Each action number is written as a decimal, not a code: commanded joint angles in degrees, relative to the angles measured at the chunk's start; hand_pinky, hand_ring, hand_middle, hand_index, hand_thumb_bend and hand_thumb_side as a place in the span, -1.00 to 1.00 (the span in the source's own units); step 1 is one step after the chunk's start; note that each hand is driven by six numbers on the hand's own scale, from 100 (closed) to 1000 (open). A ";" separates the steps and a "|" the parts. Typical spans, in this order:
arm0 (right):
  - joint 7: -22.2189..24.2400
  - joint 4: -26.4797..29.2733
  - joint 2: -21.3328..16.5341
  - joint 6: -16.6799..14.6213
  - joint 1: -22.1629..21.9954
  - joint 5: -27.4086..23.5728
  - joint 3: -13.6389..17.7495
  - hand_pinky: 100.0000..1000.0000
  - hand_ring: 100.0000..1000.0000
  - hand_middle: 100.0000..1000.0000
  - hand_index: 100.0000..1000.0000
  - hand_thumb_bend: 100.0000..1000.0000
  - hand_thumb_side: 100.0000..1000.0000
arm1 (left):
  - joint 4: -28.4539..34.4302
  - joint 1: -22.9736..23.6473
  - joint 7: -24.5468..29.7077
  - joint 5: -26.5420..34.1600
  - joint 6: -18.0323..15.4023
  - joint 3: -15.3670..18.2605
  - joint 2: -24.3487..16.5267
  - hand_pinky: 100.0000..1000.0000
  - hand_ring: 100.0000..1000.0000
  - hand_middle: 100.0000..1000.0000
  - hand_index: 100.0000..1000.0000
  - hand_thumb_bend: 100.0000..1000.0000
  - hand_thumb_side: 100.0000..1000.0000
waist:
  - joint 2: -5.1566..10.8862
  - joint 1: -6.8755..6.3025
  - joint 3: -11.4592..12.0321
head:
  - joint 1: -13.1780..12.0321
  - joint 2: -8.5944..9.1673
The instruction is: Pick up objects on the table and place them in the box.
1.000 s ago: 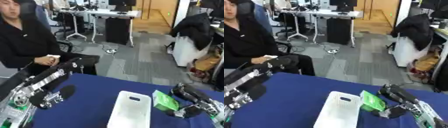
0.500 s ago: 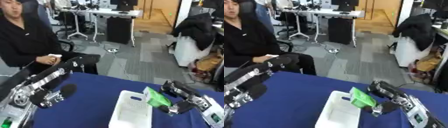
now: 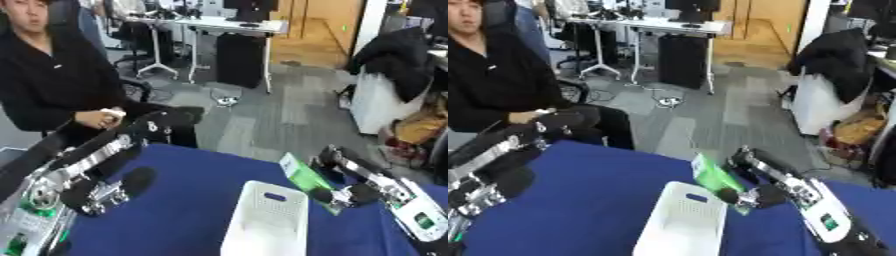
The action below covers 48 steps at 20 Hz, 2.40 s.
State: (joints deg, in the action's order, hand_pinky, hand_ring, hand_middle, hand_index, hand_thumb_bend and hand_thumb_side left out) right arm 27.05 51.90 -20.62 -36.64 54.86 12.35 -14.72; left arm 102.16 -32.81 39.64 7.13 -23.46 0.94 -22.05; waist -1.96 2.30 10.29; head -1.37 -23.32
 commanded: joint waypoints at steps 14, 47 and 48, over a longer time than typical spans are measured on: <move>8.10 -0.56 3.76 -6.74 2.14 -0.69 -0.28 -1.00 -1.00 -1.00 -0.47 -0.04 0.49 | 1.81 -1.98 12.33 0.72 -11.18 -0.19 0.84 0.98 1.00 1.00 1.00 -1.00 0.70 | 0.89 0.10 0.99 | 2.61 1.22; 12.50 -1.57 6.80 -9.19 1.67 7.70 -0.49 0.44 0.54 0.66 0.96 -0.17 1.00 | 2.18 -2.01 12.33 1.66 -11.04 0.06 0.88 0.98 1.00 1.00 1.00 -1.00 0.70 | 0.90 0.11 0.89 | 2.56 1.85; 11.97 -1.57 6.67 -8.98 1.54 7.93 -0.27 0.42 0.52 0.65 0.94 -0.20 1.00 | 2.16 -1.99 12.33 1.64 -11.04 0.08 0.85 0.98 1.00 1.00 1.00 -1.00 0.70 | 0.90 0.09 0.87 | 2.52 1.84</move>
State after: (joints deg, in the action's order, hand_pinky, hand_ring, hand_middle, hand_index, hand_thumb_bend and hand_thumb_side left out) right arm 28.77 49.83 -12.63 -34.93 55.38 19.98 -15.67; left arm 103.22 -33.99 40.24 8.57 -22.86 0.59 -20.60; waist -1.96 2.63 11.24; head 1.49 -22.24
